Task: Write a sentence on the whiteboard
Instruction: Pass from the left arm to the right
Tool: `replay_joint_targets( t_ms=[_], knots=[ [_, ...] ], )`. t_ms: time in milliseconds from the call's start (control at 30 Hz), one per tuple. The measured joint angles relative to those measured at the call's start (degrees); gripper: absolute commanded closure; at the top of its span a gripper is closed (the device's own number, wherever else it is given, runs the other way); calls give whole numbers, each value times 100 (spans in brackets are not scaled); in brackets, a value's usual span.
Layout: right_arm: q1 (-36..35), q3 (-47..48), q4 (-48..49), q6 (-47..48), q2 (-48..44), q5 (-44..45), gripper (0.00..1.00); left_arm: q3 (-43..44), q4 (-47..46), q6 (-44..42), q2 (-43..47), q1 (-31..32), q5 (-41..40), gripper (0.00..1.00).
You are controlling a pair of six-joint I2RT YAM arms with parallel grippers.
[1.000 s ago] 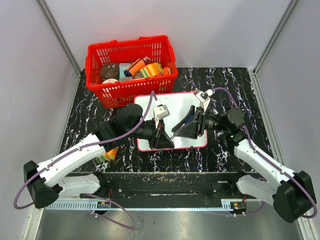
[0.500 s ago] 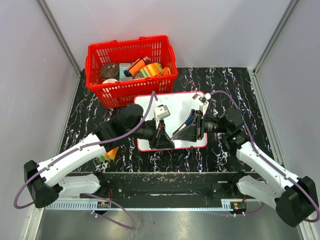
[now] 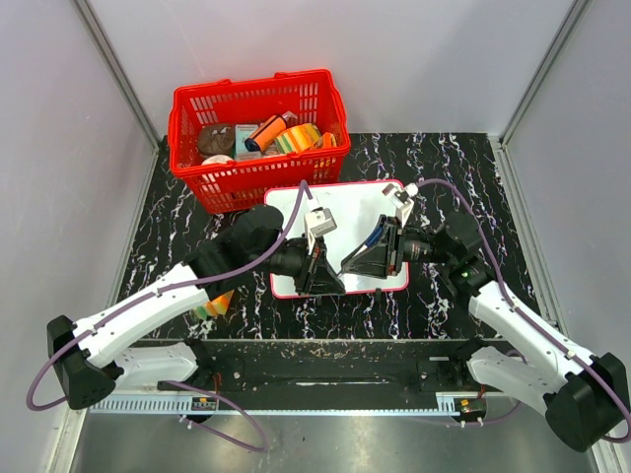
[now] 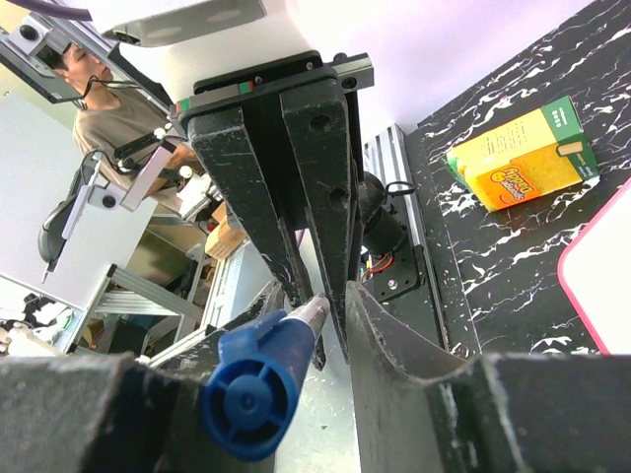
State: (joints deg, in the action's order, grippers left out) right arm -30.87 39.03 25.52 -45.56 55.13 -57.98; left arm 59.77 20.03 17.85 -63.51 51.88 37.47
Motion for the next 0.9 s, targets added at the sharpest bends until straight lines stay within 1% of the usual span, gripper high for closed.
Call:
replay_joint_targets(
  t_ms=[67,133,167,200,233,267,300,333,367,400,433,500,533,567,633,667,733,800,900],
  knots=[
    [0,0,85,-79,2,11,63,7,2,2,0,9,0,100],
    [0,0,155,-122,22,11,67,11,2,0,0,20,-2,100],
    [0,0,179,-138,35,11,71,11,2,2,0,24,-2,100],
    [0,0,190,-144,46,9,86,11,7,4,-2,24,-7,100],
    [0,0,210,-149,59,9,95,11,9,4,-9,24,-13,100],
    [0,0,236,-127,70,11,100,11,17,17,-15,24,-20,100],
    [0,0,212,-111,83,31,100,20,28,63,-24,28,-31,100],
    [2,2,201,-92,103,28,100,24,48,76,-33,31,-44,93],
    [0,2,192,-74,109,31,100,24,70,85,-37,28,-55,82],
    [0,2,153,-55,109,35,100,24,87,87,-39,28,-70,68],
    [0,2,133,-33,109,42,100,24,90,87,-42,31,-85,43],
    [-2,9,24,26,101,111,100,26,81,13,-42,39,-111,26],
    [-2,13,-61,76,96,157,100,28,83,11,-42,52,-151,22],
    [-2,31,-195,131,90,208,100,28,83,24,-42,63,-205,14],
    [-4,111,-595,352,57,380,100,24,55,33,-28,61,-291,9],
    [-4,125,-673,411,37,433,100,9,15,59,2,57,-328,5],
    [-7,175,-1005,621,-55,640,100,-87,-138,140,173,-37,-363,2],
    [-11,195,-1340,848,-203,940,100,-273,-337,271,479,-245,-350,1],
    [-13,210,-1810,1143,-422,1421,100,-601,-619,494,1051,-809,-343,1]
  ],
)
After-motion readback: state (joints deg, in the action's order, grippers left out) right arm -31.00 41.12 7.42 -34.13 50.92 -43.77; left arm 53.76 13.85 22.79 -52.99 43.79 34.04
